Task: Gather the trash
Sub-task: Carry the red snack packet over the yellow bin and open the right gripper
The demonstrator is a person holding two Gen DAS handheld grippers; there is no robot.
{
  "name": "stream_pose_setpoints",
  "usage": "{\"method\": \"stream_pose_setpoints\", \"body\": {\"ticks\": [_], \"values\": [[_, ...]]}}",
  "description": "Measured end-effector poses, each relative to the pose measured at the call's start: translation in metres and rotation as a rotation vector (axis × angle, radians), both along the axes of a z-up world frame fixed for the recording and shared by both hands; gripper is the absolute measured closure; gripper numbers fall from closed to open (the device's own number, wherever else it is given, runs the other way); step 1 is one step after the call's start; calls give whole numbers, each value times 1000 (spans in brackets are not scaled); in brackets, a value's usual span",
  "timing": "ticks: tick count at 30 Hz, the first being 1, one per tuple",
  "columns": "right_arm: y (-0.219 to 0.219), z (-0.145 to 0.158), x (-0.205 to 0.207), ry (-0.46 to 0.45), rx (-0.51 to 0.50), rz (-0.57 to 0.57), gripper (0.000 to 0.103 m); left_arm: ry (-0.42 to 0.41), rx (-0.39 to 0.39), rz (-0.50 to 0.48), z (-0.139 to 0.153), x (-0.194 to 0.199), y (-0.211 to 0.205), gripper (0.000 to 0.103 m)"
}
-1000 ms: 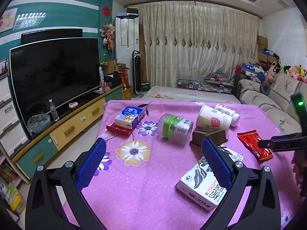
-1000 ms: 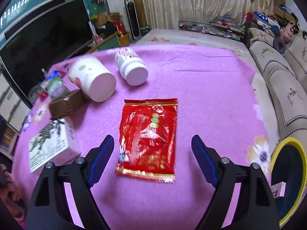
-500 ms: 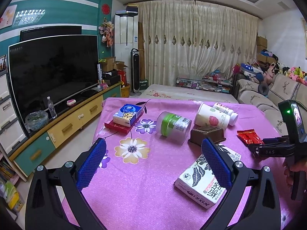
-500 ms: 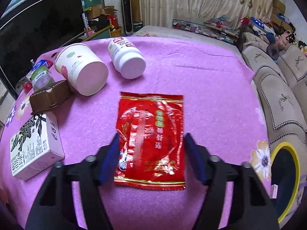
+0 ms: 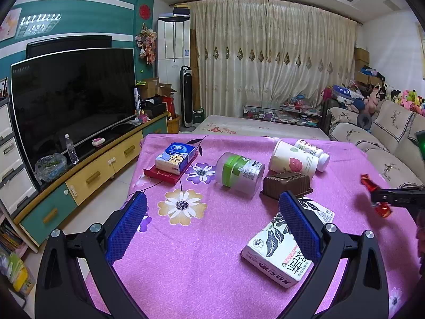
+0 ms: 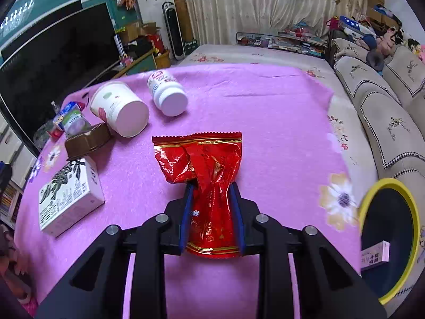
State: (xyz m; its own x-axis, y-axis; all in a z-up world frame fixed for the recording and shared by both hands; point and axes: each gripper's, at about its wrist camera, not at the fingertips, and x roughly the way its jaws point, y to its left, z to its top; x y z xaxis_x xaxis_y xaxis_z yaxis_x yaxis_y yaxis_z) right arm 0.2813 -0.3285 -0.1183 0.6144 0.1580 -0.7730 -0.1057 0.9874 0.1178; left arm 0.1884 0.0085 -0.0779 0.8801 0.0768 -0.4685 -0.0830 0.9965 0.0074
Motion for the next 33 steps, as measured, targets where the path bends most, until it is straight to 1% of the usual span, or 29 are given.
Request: {"method": "stream_pose_setpoints", "body": {"ticks": [4,6,9,13,16,19,21,23,25,28,29,31,33], "values": [[-23,13,-19,-27,22,-23,77,3,8,-2,-2,1,-1,5],[-41,20,-30,-42,29,-50,77,4,10,-3,-3,2,-3,5],[-79,29,-43,-61,34,-115,76,8,13,-6,-4,2,-2,5],[-134,27,-56,-62,36,-234,75,6,17,-16,-4,2,-4,5],[-184,14,-65,-36,53,-345,74,4,19,-28,-4,1,-6,5],[-220,-4,-68,-1,55,-430,71,5,25,-38,-5,2,-9,5],[-239,-16,-67,26,59,-464,70,3,35,-42,-5,2,-11,5],[-252,-29,-64,54,55,-490,69,2,42,-44,-5,2,-13,5],[-262,-44,-59,86,50,-507,64,3,44,-47,-6,2,-13,5],[-271,-60,-56,116,39,-526,62,7,47,-49,-6,2,-14,5],[-272,-66,-53,126,32,-532,59,8,47,-50,-6,3,-14,5],[-275,-74,-47,142,30,-542,51,8,46,-52,-6,3,-14,5],[-276,-78,-46,152,26,-550,46,9,46,-54,-7,3,-15,5]]}}
